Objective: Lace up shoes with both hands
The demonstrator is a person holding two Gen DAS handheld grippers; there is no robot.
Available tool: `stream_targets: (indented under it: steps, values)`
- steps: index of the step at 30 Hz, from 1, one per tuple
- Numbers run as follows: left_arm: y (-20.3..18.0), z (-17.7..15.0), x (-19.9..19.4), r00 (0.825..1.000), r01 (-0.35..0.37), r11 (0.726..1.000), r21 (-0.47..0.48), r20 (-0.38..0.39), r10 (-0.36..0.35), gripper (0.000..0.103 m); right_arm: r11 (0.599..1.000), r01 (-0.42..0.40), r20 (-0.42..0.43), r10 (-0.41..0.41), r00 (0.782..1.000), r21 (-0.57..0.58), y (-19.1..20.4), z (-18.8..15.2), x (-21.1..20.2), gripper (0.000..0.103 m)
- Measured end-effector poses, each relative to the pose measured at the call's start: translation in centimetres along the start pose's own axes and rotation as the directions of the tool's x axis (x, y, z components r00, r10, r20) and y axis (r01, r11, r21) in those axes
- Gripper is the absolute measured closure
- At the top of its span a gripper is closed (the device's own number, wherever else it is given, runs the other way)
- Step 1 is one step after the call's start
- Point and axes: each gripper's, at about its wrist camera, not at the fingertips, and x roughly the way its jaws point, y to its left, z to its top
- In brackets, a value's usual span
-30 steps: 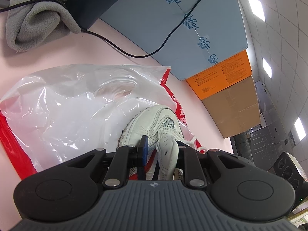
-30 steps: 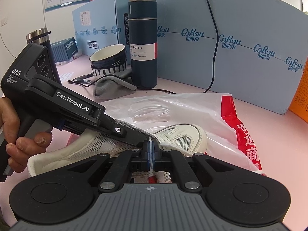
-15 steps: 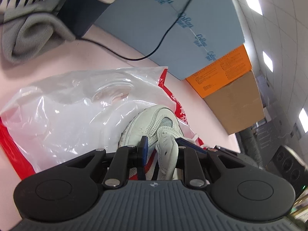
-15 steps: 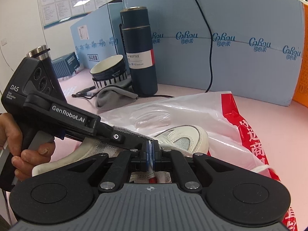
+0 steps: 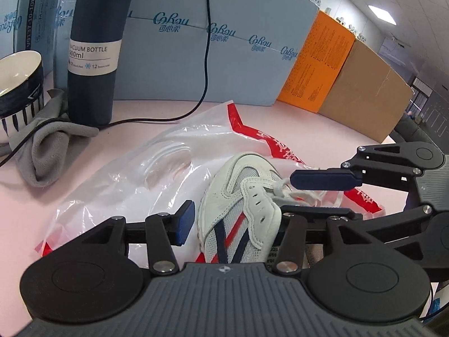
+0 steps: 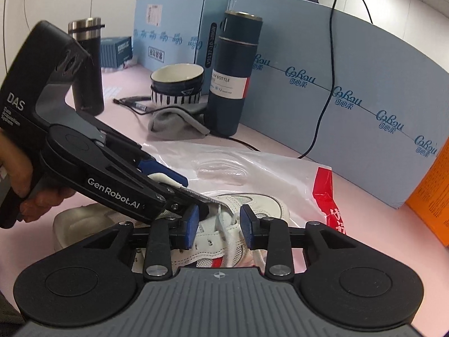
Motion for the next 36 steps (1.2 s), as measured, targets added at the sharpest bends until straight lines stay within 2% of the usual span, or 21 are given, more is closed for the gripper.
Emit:
stream_targets:
  steps: [1, 3, 4, 5, 7, 8, 15, 22, 24, 26, 33, 36]
  values:
    - [-0.1, 0.0, 0.0, 1.000, -0.004, 1.000, 0.008, 0.004, 0.004, 0.058, 1.000, 0.004, -0.011, -0.004, 1.000, -0.003, 0.0, 0.1, 0.1, 0.076]
    - [-0.5, -0.1, -0.1, 1.000, 0.000, 0.999, 0.036, 0.009, 0.000, 0.058, 1.000, 0.004, -0.040, -0.004, 0.999, -0.004, 0.0, 0.3, 0.5, 0.089]
    - [-0.6, -0.1, -0.1, 1.000, 0.005, 0.999, 0.050, 0.012, -0.005, 0.062, 1.000, 0.001, -0.058, -0.001, 0.998, -0.004, 0.0, 0.3, 0.7, 0.100]
    - [-0.9, -0.1, -0.1, 1.000, 0.010, 0.998, 0.062, 0.010, -0.011, 0.067, 1.000, -0.002, -0.074, 0.002, 0.997, -0.003, 0.0, 0.4, 0.9, 0.100]
    - [-1.4, 0.0, 0.1, 1.000, 0.020, 0.996, 0.093, 0.003, -0.020, 0.083, 1.000, -0.002, -0.081, 0.002, 0.997, 0.005, 0.1, 0.3, 1.1, 0.101]
    - [-1.6, 0.1, 0.2, 1.000, 0.025, 0.994, 0.110, -0.003, -0.025, 0.085, 1.000, 0.000, -0.082, 0.001, 0.997, 0.009, 0.0, 0.3, 1.1, 0.101]
    - [-1.7, -0.1, 0.3, 0.999, 0.036, 0.993, 0.110, -0.010, -0.035, 0.085, 0.997, 0.001, -0.048, 0.003, 0.999, 0.077, -0.3, -0.4, 1.3, 0.101]
    - [-1.7, -0.2, 0.4, 0.999, 0.041, 0.993, 0.108, -0.011, -0.040, 0.085, 0.995, 0.007, -0.018, -0.005, 1.000, 0.096, -0.6, -0.1, 1.4, 0.101]
    - [-1.7, -0.2, 0.3, 0.999, 0.040, 0.993, 0.107, -0.009, -0.039, 0.085, 0.997, 0.003, -0.026, -0.001, 1.000, 0.074, -0.5, 0.0, 1.1, 0.099]
    - [-1.7, -0.2, 0.3, 0.999, 0.041, 0.993, 0.107, -0.009, -0.040, 0.085, 0.999, 0.004, -0.035, -0.003, 0.999, 0.043, -0.2, 0.1, 0.8, 0.087]
    - [-1.9, -0.2, 0.3, 0.999, 0.038, 0.993, 0.115, -0.010, -0.037, 0.085, 1.000, 0.001, -0.077, -0.002, 0.997, -0.014, 0.3, 0.5, 0.7, 0.086]
    - [-1.9, -0.3, 0.3, 0.999, 0.036, 0.993, 0.117, -0.012, -0.035, 0.085, 1.000, -0.007, -0.105, 0.008, 0.994, 0.008, 0.1, 0.3, 1.4, 0.086]
